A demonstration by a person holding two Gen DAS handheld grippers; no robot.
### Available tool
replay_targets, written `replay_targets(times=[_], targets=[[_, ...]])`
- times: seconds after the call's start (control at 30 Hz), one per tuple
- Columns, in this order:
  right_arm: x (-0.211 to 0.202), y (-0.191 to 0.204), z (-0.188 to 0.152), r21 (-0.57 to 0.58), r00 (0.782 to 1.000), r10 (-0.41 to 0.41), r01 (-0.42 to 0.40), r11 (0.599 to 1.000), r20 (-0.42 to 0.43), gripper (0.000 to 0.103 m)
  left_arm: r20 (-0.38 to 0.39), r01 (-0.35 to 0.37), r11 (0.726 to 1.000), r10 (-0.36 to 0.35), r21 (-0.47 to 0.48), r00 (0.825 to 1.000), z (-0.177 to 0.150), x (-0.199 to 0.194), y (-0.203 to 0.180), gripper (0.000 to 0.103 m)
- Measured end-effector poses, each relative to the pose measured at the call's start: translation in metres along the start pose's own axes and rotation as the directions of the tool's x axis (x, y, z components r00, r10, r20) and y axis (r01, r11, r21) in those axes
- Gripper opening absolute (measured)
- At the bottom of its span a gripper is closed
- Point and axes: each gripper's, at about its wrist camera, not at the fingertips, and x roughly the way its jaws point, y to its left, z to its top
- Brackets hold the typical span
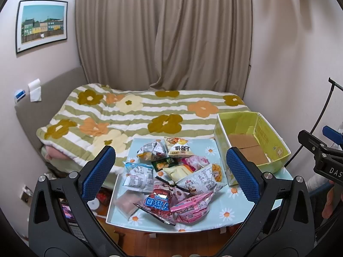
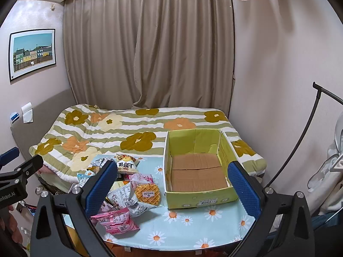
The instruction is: Organize snacks
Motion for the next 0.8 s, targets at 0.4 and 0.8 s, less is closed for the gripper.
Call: replay_targets(times=[0.4,0.8], targets=[[0.0012,0.003,-0.0013,0.0,1.0,0.002,-0.002,1.0,-0.004,0.102,-0.001,0.0,1.0,0.0,0.0,1.0,0.0007,0.0003,-0.0003,0.102],[0.0031,0.0028,-0.0027,0.002,1.0,0.001,-0.001,1.0,-0.005,0.102,-0.002,0.002,1.0,-0.002,0.002,1.0,0.0007,0.0019,-0.0004,0.102]])
